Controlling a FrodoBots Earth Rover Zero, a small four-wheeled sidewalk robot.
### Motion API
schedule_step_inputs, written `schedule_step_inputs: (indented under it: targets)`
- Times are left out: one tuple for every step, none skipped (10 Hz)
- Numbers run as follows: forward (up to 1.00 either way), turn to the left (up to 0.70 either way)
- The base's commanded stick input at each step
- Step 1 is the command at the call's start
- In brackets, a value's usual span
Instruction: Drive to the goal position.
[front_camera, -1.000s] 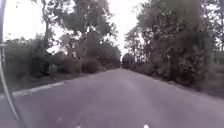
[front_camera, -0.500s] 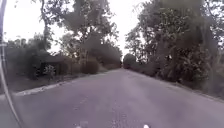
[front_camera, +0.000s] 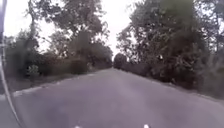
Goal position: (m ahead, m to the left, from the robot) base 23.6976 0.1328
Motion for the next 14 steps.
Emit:
schedule_step_inputs:
  targets:
    - [0.7,0.0]
    - [0.7,0.0]
    - [0.7,0.0]
    - [0.7,0.0]
    - [0.7,0.0]
    - [0.7,0.0]
    - [0.7,0.0]
    - [0.7,0.0]
    - [0.7,0.0]
    - [0.7,0.0]
    - [0.7,0.0]
    - [0.7,0.0]
    - [0.7,0.29]
    - [0.7,0.35]
